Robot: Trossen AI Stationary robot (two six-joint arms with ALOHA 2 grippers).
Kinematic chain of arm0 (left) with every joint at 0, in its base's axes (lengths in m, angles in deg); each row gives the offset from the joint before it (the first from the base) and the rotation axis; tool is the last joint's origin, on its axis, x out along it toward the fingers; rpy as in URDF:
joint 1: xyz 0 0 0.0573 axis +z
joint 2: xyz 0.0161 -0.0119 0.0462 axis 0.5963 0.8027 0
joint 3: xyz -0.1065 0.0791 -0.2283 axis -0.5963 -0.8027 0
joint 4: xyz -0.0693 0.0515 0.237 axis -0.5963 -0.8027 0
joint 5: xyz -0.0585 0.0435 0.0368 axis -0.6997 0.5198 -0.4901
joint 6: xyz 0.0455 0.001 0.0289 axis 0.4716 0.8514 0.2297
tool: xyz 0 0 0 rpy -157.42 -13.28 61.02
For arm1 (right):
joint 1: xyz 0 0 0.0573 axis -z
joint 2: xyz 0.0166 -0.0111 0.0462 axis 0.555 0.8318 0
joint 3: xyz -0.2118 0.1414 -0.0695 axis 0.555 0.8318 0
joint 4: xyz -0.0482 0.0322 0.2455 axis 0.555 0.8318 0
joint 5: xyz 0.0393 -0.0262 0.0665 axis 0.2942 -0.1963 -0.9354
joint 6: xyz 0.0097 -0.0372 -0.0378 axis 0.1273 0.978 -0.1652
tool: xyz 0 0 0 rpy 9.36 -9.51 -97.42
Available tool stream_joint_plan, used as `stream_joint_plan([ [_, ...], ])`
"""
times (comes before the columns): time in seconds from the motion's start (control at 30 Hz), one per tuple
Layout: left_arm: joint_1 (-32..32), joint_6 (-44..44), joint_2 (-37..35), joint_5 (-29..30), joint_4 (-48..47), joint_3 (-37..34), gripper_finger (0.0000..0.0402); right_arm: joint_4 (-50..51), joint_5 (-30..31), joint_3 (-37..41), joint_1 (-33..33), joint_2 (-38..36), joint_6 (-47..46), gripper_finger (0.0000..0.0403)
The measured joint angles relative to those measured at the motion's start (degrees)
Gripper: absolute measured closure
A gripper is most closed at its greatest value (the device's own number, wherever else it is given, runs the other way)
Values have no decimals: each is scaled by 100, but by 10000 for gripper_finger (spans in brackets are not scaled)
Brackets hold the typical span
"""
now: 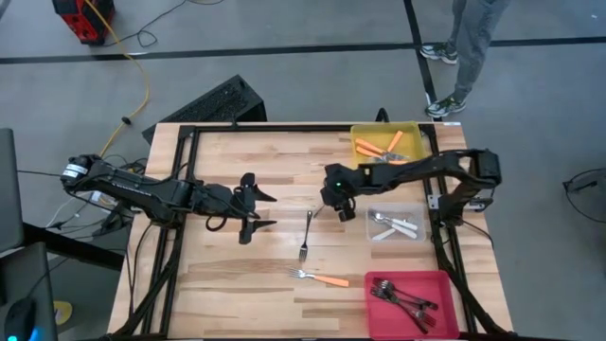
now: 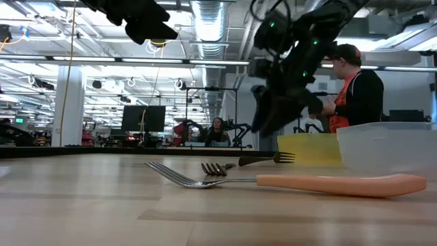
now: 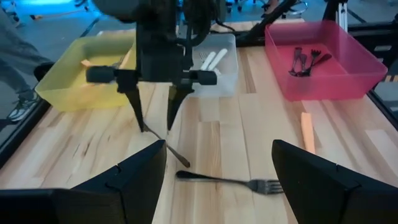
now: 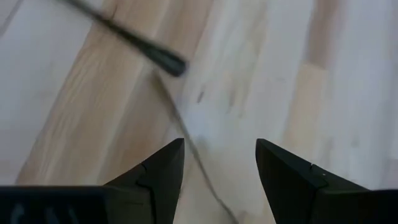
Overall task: Sort silverware by color (type)
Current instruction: Put the black fork into the red bin
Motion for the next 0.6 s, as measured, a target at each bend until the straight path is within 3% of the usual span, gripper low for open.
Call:
stream_joint_plan([
  [0.47, 0, 2, 0, 38, -190, 0, 127, 932, -8, -669, 138, 1229, 351, 179],
  [0.6, 0, 19, 0, 46, -187, 0, 127, 1210, -21, -843, 189, 1362, 290, 199],
])
